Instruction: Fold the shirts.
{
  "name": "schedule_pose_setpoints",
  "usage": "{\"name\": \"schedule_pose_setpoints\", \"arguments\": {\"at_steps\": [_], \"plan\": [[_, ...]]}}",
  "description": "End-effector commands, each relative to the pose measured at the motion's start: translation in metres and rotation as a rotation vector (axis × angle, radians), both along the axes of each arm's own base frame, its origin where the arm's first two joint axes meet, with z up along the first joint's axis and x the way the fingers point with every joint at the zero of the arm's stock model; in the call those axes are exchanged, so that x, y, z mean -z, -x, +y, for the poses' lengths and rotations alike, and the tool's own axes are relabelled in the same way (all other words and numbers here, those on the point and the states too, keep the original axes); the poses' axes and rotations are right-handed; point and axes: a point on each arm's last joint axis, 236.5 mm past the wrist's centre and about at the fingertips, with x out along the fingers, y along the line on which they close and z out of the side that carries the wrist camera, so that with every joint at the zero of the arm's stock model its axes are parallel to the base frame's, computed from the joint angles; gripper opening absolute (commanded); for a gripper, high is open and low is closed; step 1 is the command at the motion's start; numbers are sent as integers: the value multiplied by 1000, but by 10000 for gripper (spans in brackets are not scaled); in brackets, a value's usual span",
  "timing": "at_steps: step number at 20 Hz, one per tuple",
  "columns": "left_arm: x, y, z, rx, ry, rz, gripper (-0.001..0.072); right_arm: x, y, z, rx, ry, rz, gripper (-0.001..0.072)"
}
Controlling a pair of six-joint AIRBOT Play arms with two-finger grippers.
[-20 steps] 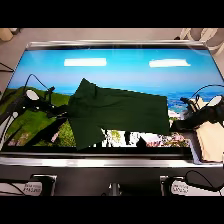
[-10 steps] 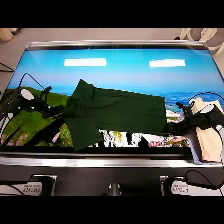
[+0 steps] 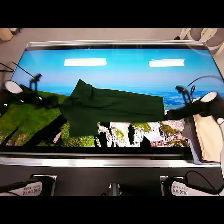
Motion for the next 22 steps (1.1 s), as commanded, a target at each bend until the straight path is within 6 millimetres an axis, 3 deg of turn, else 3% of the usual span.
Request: {"name": "schedule_pose_setpoints", "arguments": {"at_steps": [1,2,3,4,5,6,7,8,10,12,15,17,18,20,22], "plan": [[-184,-27,8,-63,-34,-491,28,-156,-44,-15,-69,163,-429,19],[-269,-17,10,-93,-41,-711,29,-236,-46,-20,-54,250,-633,19],[-356,8,12,-122,-52,-949,29,-317,-36,-22,-26,337,-839,19],[-443,51,13,-159,-55,-1198,29,-403,-10,-18,5,420,-1079,19],[-510,103,14,-208,-24,-1403,29,-473,24,-11,15,512,-1290,19],[-554,151,14,-249,20,-1550,29,-528,67,-3,30,604,-1472,19],[-579,190,14,-269,39,-1659,29,-560,103,0,67,663,-1581,19],[-593,222,14,-276,32,-1728,28,-573,130,1,101,693,-1626,19],[-599,252,15,-283,-9,-1777,28,-573,155,-1,166,678,-1608,19],[-595,258,17,-282,-44,-1769,28,-560,158,0,145,684,-1559,19],[-580,250,17,-269,-86,-1705,28,-539,149,0,110,674,-1474,20],[-559,232,25,-265,-159,-1611,28,-514,138,-4,77,670,-1367,20],[-544,219,28,-257,-188,-1544,28,-487,127,-7,56,637,-1256,20],[-499,179,31,-222,-221,-1352,29,-413,103,-12,-14,549,-948,20],[-432,131,33,-179,-229,-1112,28,-343,73,-21,-85,469,-672,19]]}}
